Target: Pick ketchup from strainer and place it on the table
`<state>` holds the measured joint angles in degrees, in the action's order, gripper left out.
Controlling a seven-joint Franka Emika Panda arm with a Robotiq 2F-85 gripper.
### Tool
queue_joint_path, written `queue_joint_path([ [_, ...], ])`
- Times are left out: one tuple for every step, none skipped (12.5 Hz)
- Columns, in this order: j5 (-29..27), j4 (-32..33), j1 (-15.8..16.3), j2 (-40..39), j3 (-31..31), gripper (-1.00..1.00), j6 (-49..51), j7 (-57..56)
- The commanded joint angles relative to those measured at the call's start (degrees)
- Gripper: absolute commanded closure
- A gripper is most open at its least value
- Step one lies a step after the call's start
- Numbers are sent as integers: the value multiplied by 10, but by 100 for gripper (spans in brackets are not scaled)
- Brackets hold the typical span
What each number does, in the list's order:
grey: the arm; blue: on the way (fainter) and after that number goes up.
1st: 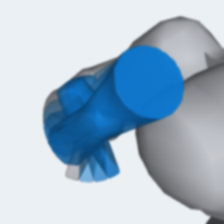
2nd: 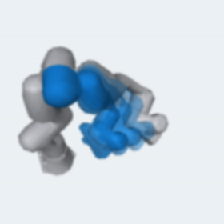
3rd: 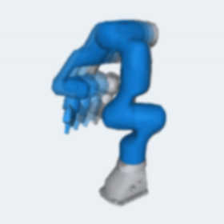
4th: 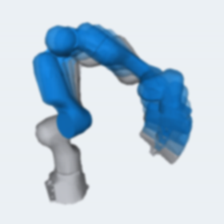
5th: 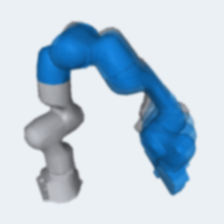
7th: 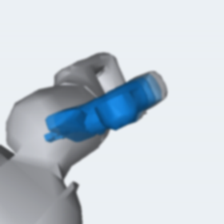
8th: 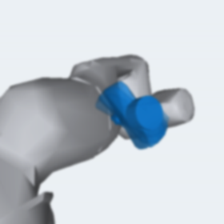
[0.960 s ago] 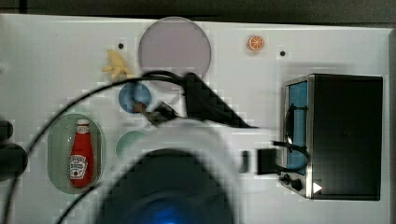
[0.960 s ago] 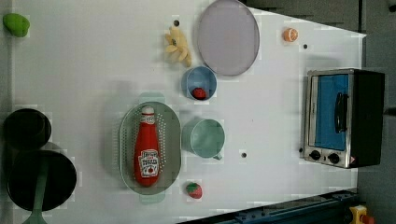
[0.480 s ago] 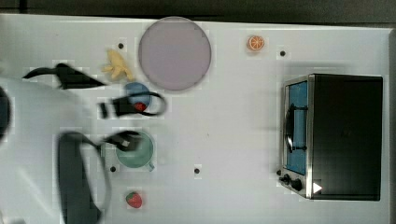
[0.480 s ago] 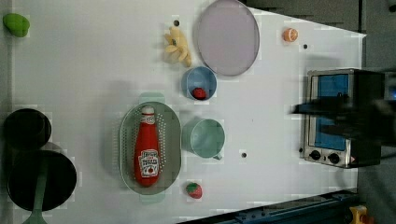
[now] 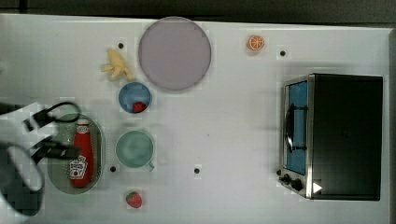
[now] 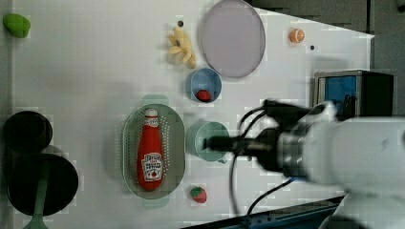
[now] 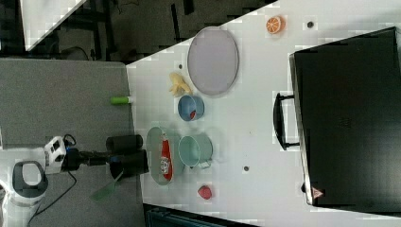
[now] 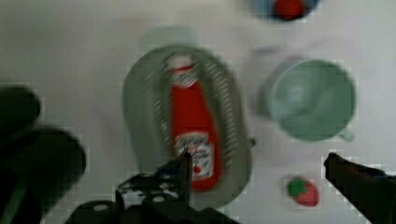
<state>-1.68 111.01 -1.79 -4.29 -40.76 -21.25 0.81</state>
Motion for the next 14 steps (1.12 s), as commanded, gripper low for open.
queue_joint_path([
  [17, 20, -1, -29, -24, -100, -37, 21],
  [33, 34, 4, -43, -27, -100, -61, 23],
  [53, 49, 8, -57, -27, -100, -88, 27],
  [75, 64, 11, -72, -27, -100, -118, 33],
  [91, 78, 13, -87, -28, -100, -148, 37],
  [105, 90, 14, -105, -27, -100, -176, 41],
  [119, 101, 14, -123, -27, -100, -201, 44],
  [133, 109, 14, -142, -26, -100, -224, 49],
  [146, 114, 15, -162, -26, -100, -249, 62],
  [160, 118, 16, -182, -25, -100, -272, 80],
  [176, 118, 19, -204, -23, -100, -289, 101],
  [197, 118, 22, -224, -19, -100, -302, 120],
  [217, 117, 25, -243, -16, -100, -320, 141],
  [242, 117, 29, -260, -10, -100, -332, 158],
])
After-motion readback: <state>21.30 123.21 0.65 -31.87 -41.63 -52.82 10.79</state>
